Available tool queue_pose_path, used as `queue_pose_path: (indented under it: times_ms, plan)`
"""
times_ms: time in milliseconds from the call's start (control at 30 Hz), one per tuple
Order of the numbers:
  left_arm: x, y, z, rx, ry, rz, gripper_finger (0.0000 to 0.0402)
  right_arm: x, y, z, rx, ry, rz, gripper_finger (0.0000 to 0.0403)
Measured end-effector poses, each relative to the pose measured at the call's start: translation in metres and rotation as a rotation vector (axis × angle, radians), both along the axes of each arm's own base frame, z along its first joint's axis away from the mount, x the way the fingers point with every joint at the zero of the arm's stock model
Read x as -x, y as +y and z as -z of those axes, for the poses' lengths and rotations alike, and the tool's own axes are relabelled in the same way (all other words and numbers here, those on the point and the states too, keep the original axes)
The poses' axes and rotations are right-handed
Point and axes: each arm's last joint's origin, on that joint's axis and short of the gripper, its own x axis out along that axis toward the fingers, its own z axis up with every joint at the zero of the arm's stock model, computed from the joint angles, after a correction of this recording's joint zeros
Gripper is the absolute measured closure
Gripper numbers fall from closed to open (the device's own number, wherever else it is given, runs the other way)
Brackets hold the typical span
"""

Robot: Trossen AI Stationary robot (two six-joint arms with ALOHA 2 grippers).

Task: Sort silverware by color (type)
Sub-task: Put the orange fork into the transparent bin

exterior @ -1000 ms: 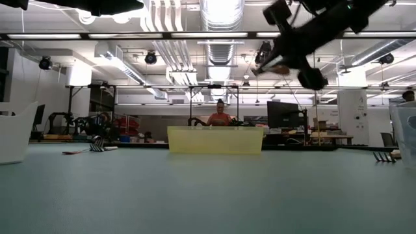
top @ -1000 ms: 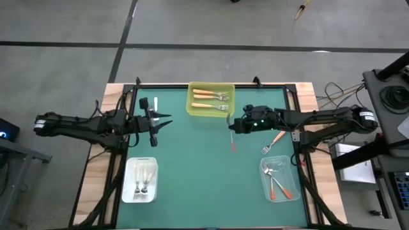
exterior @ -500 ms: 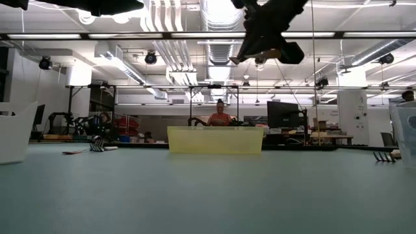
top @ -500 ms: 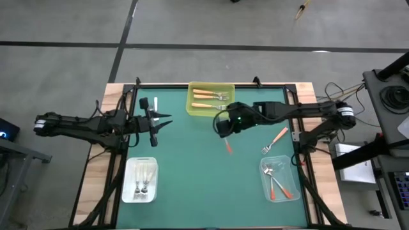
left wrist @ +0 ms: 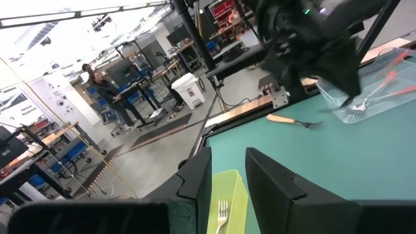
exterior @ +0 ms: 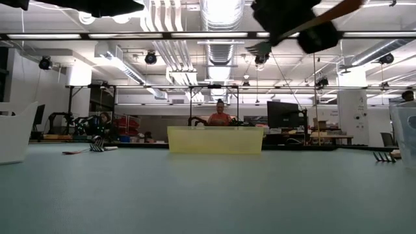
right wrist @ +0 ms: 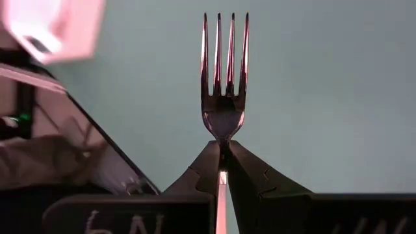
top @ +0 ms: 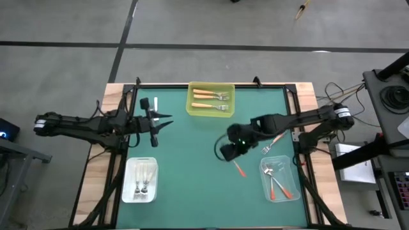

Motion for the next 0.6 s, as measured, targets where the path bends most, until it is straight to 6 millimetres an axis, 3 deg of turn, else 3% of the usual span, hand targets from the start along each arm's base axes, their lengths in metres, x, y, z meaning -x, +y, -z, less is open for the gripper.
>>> queue_pose_path:
  times_ms: [367,600]
  plan:
    - [-0.003,0.000,0.002,-0.004,0.017,0.000,0.0325,0.042,0.052,0.002,-0.062,0.316,0.061,0.0391]
    - [-0.003,0.000,0.002,-0.004,0.016,0.000,0.0325,0.073,0.069,-0.005,-0.028,0.426,0.184,0.0391]
